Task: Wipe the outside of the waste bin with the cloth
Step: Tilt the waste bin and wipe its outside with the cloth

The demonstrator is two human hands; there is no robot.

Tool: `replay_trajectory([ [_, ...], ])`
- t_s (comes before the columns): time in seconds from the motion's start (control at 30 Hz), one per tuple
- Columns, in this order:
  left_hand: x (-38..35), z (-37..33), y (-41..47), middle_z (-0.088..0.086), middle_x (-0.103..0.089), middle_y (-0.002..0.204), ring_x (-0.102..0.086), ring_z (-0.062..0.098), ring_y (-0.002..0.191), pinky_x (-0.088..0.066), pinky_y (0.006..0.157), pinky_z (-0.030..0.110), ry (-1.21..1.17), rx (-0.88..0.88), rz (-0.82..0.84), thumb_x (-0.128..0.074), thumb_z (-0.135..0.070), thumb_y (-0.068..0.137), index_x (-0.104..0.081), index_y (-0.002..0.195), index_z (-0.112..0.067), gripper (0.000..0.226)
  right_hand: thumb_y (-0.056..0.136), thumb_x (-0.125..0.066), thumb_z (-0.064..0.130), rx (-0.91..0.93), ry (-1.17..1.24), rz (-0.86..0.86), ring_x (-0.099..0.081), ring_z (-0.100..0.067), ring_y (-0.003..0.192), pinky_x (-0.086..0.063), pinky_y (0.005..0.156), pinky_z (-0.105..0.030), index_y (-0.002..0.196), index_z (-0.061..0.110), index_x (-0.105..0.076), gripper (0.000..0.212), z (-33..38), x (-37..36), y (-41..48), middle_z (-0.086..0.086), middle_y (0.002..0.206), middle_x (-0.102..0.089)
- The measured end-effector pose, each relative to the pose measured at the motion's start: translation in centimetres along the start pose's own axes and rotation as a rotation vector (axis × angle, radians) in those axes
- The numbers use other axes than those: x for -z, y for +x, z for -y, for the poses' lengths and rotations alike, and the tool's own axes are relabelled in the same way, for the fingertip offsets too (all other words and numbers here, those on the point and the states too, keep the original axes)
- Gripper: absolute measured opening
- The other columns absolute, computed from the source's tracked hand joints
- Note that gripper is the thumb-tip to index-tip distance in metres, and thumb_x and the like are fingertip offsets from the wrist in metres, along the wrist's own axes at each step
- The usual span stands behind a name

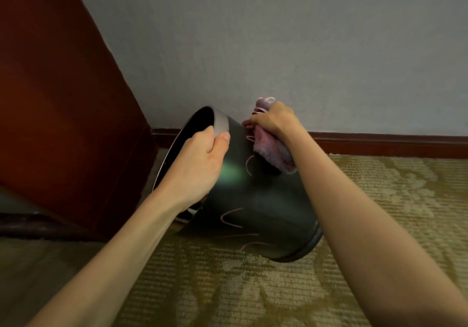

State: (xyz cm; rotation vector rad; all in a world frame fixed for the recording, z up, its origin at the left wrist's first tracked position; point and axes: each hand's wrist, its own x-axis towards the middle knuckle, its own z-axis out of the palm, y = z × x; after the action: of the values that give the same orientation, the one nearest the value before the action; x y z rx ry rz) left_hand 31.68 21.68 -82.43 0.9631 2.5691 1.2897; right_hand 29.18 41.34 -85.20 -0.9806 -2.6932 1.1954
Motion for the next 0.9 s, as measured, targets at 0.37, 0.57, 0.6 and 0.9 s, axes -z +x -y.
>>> replay_trajectory([
  [0.37, -1.0, -1.0, 0.6, 0.002, -0.042, 0.065, -0.042, 0.017, 0.057, -0.033, 0.059, 0.035, -0.024, 0.049, -0.009, -0.036, -0.029, 0.099, -0.042, 0.071, -0.009, 0.035, 0.071, -0.069, 0.052, -0.024, 0.173, -0.19, -0.059, -0.034, 0.103, -0.048, 0.084, -0.04, 0.113, 0.009, -0.059, 0.061, -0.9, 0.2, -1.5, -0.014, 0.115, -0.063],
  [0.57, -1.5, -1.7, 1.7, 0.0, -0.038, 0.059, -0.037, 0.017, 0.052, -0.027, 0.054, 0.036, -0.019, 0.087, -0.024, -0.037, -0.029, 0.097, -0.036, 0.065, -0.013, 0.036, 0.079, -0.059, 0.048, -0.028, 0.285, -0.497, -0.059, -0.033, 0.093, -0.035, 0.069, -0.035, 0.1, 0.015, -0.054, 0.039, -1.1, -0.5, -7.6, -0.006, 0.098, -0.063],
  [0.6, -1.5, -1.7, 1.9, -0.001, -0.038, 0.058, -0.037, 0.016, 0.051, -0.028, 0.052, 0.034, -0.027, 0.096, -0.024, -0.037, -0.029, 0.097, -0.036, 0.064, -0.013, 0.036, 0.08, -0.058, 0.046, -0.026, 0.319, -0.544, -0.06, -0.031, 0.09, -0.036, 0.07, -0.035, 0.102, 0.016, -0.054, 0.037, -1.1, -0.7, -8.7, -0.003, 0.093, -0.062],
  [0.9, -1.7, -2.5, 2.5, -0.001, -0.038, 0.056, -0.036, 0.017, 0.053, -0.028, 0.054, 0.035, -0.021, 0.103, -0.026, -0.039, -0.027, 0.096, -0.035, 0.06, -0.017, 0.037, 0.073, -0.054, 0.035, 0.067, 0.504, -0.746, -0.056, -0.02, 0.077, -0.04, 0.066, -0.033, 0.1, 0.021, -0.041, 0.033, -2.5, -6.4, -16.1, 0.002, 0.086, -0.057],
])
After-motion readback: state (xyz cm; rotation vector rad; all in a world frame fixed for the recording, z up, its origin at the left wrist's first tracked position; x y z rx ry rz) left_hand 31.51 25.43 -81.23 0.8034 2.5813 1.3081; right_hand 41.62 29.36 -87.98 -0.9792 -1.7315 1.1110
